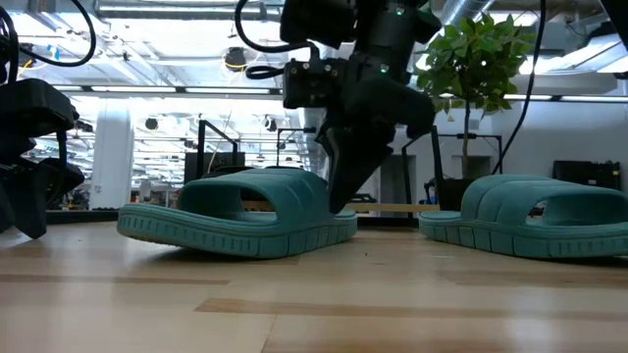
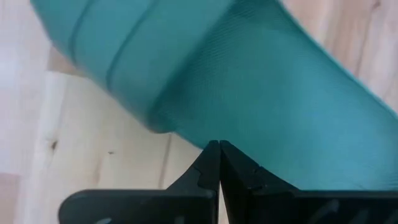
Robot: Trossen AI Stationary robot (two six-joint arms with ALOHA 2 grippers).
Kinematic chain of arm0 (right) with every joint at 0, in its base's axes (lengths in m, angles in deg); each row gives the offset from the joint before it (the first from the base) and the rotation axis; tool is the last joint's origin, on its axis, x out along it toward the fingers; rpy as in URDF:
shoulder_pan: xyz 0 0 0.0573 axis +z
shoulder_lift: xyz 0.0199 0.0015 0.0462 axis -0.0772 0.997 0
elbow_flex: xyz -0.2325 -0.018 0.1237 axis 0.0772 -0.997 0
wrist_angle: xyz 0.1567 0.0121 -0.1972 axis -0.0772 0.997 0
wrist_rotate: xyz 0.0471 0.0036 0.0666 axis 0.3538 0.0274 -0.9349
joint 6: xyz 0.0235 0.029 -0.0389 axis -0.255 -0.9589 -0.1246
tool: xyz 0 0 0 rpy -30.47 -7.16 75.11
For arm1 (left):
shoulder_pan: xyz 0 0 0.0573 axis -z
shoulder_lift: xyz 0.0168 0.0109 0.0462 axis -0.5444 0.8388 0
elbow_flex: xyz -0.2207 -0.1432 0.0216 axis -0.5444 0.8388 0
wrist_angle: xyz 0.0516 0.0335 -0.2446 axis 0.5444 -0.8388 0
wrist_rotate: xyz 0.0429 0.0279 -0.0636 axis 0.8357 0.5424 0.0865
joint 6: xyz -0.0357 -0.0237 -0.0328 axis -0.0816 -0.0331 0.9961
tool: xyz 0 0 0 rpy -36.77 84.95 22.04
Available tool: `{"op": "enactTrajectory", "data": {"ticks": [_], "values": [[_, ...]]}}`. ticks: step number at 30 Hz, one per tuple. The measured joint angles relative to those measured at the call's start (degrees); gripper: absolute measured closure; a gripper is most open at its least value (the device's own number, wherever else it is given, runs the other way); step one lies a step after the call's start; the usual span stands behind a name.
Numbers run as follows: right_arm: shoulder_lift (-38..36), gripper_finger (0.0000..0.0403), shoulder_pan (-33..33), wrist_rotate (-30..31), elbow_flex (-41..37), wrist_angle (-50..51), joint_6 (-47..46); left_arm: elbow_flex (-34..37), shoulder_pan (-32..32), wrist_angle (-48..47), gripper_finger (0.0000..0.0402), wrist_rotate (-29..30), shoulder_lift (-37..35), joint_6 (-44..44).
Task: Pick and place slides into the shelf
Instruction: Put the left green slide on the shelf
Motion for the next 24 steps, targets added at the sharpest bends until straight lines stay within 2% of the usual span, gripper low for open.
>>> {"op": "enactTrajectory", "data": {"ticks": [9, 17, 24], "values": [[-0.02, 0.0403, 2.93, -3.91, 0.02, -2.67, 0.00, 0.00, 0.01, 0.00, 0.0267, 0.00, 0.00, 0.00], [-0.02, 0.0403, 6.94, -4.63, 0.02, -3.44, -0.56, 0.02, 0.02, 0.00, 0.0267, 0.00, 0.00, 0.00], [-0.09, 0.0403, 7.53, -4.60, 0.02, -6.78, -1.51, 0.02, 0.02, 0.02, 0.0267, 0.00, 0.00, 0.00]]}}
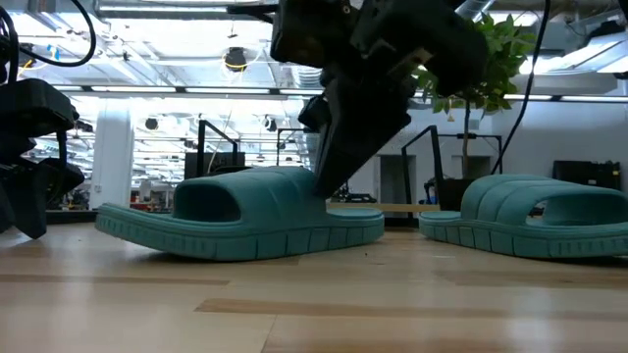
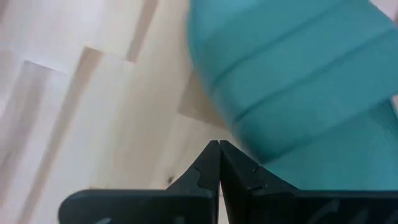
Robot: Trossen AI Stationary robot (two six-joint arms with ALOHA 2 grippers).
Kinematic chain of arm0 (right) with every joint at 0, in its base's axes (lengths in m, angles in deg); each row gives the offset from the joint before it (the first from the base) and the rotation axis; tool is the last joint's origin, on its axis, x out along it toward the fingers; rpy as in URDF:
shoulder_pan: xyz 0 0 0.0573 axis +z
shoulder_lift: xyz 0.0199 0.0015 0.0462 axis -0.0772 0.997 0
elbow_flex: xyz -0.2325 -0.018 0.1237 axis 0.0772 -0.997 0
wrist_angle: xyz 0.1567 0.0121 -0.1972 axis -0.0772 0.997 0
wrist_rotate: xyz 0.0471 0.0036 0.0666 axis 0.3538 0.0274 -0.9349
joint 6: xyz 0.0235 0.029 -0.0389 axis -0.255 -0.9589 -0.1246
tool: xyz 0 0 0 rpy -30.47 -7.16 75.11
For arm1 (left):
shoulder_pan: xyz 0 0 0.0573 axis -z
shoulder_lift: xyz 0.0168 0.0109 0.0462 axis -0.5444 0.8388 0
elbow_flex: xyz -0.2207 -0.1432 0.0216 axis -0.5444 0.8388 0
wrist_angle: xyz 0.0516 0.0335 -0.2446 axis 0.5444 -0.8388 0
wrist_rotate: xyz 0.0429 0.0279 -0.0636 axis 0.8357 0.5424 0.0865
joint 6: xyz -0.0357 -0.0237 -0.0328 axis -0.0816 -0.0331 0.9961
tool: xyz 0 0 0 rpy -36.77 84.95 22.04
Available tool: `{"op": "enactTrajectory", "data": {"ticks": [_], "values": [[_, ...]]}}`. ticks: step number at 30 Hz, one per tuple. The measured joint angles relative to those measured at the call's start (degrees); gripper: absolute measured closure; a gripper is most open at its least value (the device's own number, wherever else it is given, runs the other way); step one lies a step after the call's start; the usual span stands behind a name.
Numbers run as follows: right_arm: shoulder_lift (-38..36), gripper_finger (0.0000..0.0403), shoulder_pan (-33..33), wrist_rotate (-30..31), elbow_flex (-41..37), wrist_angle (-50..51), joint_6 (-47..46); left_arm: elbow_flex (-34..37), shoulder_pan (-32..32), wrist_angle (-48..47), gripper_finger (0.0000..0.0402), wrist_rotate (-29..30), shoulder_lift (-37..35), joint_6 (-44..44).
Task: Pick and place slides into the shelf
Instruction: Put the left green slide on the shelf
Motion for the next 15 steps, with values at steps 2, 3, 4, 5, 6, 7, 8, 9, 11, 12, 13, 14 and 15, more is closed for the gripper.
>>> {"op": "enactTrajectory", "data": {"ticks": [2, 3, 4, 5, 6, 7, 8, 9, 11, 12, 13, 14, 15], "values": [[0.00, 0.0403, -0.49, 1.45, 0.00, 1.21, 0.00, 0.00, -0.01, 0.00, 0.0267, 0.00, 0.00, 0.00], [0.00, 0.0403, -0.92, 1.89, 0.00, 2.26, 0.05, 0.00, 0.00, -0.01, 0.0267, 0.01, 0.00, 0.00], [0.00, 0.0403, -1.37, 2.19, 0.00, 3.27, 0.11, 0.00, -0.01, 0.00, 0.0267, 0.00, 0.00, 0.00], [0.00, 0.0403, -1.84, 2.86, 0.00, 4.45, 0.29, 0.00, -0.01, 0.00, 0.0267, 0.00, 0.00, 0.00], [0.00, 0.0403, -2.34, 3.23, 0.00, 5.53, 0.44, 0.00, -0.01, 0.00, 0.0267, 0.02, 0.00, 0.00], [0.00, 0.0403, -2.85, 3.44, 0.00, 6.44, 0.48, 0.00, 0.00, 0.00, 0.0267, 0.00, 0.00, 0.00], [0.00, 0.0403, -3.30, 3.87, 0.00, 7.13, 0.51, 0.00, 0.00, 0.00, 0.0267, 0.00, 0.00, 0.00], [0.00, 0.0403, -3.70, 4.41, 0.00, 7.43, 0.83, 0.00, -0.02, 0.00, 0.0267, 0.00, 0.00, 0.00], [0.00, 0.0403, -4.47, 4.52, 0.00, 7.31, 2.19, 0.00, -0.01, 0.00, 0.0267, 0.01, 0.00, 0.00], [0.00, 0.0403, -4.82, 4.44, 0.00, 6.90, 2.66, 0.00, -0.01, 0.00, 0.0267, 0.01, 0.00, 0.00], [0.00, 0.0403, -5.03, 4.29, 0.00, 6.22, 2.84, 0.00, -0.02, 0.00, 0.0267, 0.02, 0.00, 0.00], [0.00, 0.0403, -5.15, 4.09, 0.00, 5.63, 2.82, 0.00, -0.01, 0.00, 0.0267, 0.02, 0.00, 0.00], [0.00, 0.0403, -5.16, 3.72, 0.00, 5.03, 2.66, 0.00, 0.00, 0.00, 0.0267, 0.02, 0.00, 0.00]]}}
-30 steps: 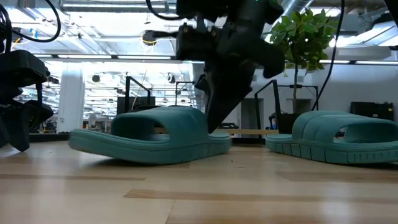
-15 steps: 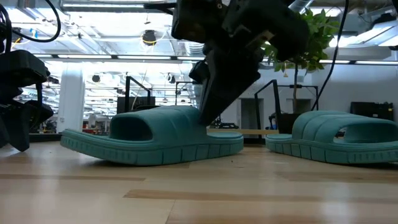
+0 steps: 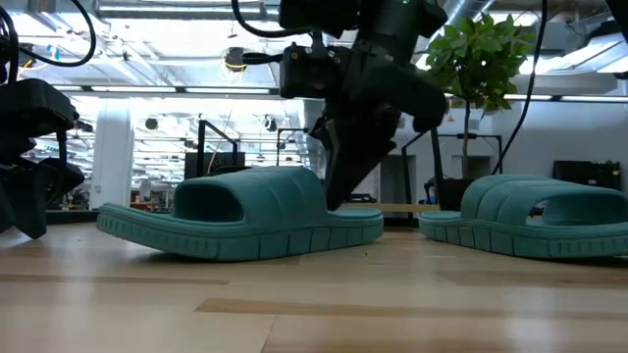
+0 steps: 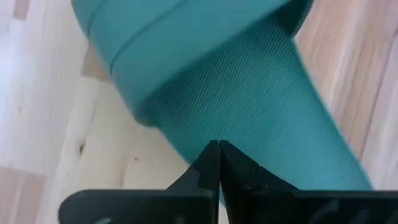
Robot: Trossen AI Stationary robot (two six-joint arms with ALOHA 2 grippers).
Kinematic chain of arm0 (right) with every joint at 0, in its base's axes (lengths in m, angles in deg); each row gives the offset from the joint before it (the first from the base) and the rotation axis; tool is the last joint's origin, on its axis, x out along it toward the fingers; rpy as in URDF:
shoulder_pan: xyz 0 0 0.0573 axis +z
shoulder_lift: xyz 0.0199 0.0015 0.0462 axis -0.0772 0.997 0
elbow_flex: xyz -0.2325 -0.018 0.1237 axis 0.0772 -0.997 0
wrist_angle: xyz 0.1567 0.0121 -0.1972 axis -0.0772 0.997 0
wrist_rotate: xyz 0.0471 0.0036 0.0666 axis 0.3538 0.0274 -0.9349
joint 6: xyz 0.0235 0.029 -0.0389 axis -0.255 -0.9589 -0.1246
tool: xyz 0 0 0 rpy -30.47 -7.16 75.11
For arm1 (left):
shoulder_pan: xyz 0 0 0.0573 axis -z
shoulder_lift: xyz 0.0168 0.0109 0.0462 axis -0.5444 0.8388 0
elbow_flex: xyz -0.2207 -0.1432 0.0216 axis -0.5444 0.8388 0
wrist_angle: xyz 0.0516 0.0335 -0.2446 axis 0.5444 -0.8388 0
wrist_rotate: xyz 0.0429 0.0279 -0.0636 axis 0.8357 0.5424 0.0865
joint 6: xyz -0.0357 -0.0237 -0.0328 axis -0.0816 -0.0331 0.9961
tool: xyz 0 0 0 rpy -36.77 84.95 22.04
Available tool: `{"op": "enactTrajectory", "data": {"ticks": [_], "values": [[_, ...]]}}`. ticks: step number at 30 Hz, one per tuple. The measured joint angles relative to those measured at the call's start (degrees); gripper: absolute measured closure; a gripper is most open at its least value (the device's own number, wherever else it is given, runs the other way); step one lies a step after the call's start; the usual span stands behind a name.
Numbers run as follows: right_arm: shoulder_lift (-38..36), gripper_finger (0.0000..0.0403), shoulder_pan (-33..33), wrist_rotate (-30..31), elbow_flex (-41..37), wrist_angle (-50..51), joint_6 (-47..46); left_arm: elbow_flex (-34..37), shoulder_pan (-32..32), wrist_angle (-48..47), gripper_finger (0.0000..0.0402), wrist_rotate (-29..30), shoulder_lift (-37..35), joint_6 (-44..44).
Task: Pick and place slides into the shelf
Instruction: Put the left green slide on the shelf
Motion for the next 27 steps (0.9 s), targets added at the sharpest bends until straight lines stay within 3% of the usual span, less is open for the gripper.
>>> {"op": "enactTrajectory", "data": {"ticks": [5, 12, 18, 27], "values": [[0.00, 0.0403, 1.87, -4.04, 1.06, -1.72, -0.70, 0.00, -0.01, 0.00, 0.0267, 0.00, 0.00, 0.00], [0.59, 0.0403, 6.10, -4.42, 5.72, -3.55, 2.29, 0.00, -0.02, -0.02, 0.0267, 0.00, 0.00, 0.00], [0.57, 0.0403, 5.00, -4.21, 6.57, -5.14, 4.25, 0.00, -0.01, -0.02, 0.0267, 0.01, 0.00, 0.00], [0.59, 0.0403, 1.12, -0.33, 6.64, 7.72, 4.69, 0.00, -0.02, -0.01, 0.0267, 0.00, 0.00, 0.00]]}}
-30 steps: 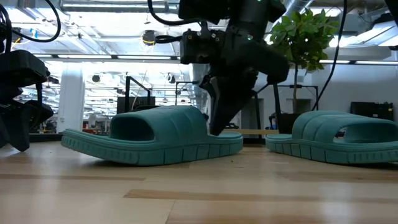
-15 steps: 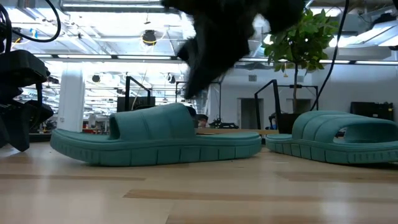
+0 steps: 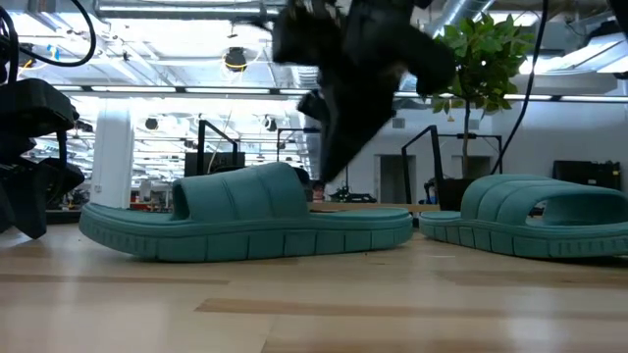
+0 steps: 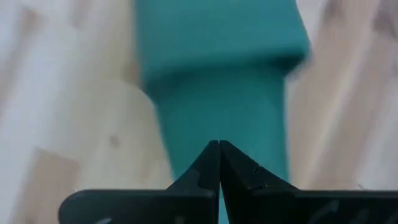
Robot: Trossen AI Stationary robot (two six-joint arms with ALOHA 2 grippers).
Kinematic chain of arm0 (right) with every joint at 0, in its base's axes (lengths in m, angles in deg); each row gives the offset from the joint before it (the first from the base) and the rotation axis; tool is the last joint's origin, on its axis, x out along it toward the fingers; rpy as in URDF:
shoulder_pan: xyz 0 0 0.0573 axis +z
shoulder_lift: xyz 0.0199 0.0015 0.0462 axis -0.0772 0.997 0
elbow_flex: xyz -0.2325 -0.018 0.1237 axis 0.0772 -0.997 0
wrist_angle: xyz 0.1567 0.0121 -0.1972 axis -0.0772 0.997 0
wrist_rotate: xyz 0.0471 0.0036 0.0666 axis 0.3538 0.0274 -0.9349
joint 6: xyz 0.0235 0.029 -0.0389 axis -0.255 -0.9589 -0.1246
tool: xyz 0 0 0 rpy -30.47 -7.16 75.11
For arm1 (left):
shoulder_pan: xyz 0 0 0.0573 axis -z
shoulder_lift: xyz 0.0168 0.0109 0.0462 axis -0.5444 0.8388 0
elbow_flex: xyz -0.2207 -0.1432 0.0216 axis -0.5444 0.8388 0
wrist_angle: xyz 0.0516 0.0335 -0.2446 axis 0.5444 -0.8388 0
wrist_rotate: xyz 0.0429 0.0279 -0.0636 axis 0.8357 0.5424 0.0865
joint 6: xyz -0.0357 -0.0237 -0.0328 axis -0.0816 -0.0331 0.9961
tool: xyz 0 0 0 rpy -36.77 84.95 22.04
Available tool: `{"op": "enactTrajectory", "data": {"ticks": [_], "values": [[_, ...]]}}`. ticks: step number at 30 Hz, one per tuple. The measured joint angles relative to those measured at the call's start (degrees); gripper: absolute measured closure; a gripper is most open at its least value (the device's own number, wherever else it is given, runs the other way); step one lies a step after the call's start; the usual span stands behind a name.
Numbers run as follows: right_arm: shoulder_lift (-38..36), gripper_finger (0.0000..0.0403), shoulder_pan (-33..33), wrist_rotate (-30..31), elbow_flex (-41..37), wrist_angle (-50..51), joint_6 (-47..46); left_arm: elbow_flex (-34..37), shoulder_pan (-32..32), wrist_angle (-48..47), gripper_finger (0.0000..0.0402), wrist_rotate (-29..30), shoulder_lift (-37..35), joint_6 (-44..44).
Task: Pick and place slides into the shelf
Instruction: Put the left green slide on the shelf
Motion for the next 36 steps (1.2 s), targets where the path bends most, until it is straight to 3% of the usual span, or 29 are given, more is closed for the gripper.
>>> {"op": "enactTrajectory", "data": {"ticks": [7, 17, 27, 36], "values": [[0.04, 0.0403, -2.15, 0.64, -0.02, 2.59, 1.65, 0.00, 0.01, 0.00, 0.0267, 0.00, 0.00, 0.00], [3.77, 0.0403, 0.75, -5.03, 0.52, 2.44, 4.14, 0.00, 0.01, -0.02, 0.0267, 0.00, 0.00, 0.00], [12.23, 0.0403, 3.22, -6.96, 11.89, 5.47, 8.88, 0.00, 0.00, 0.08, 0.0267, -0.02, -0.11, 0.00], [15.43, 0.0403, 1.26, -6.87, 18.96, -1.39, 13.65, 0.00, 0.00, -0.08, 0.0267, -0.09, -0.09, 0.00]]}}
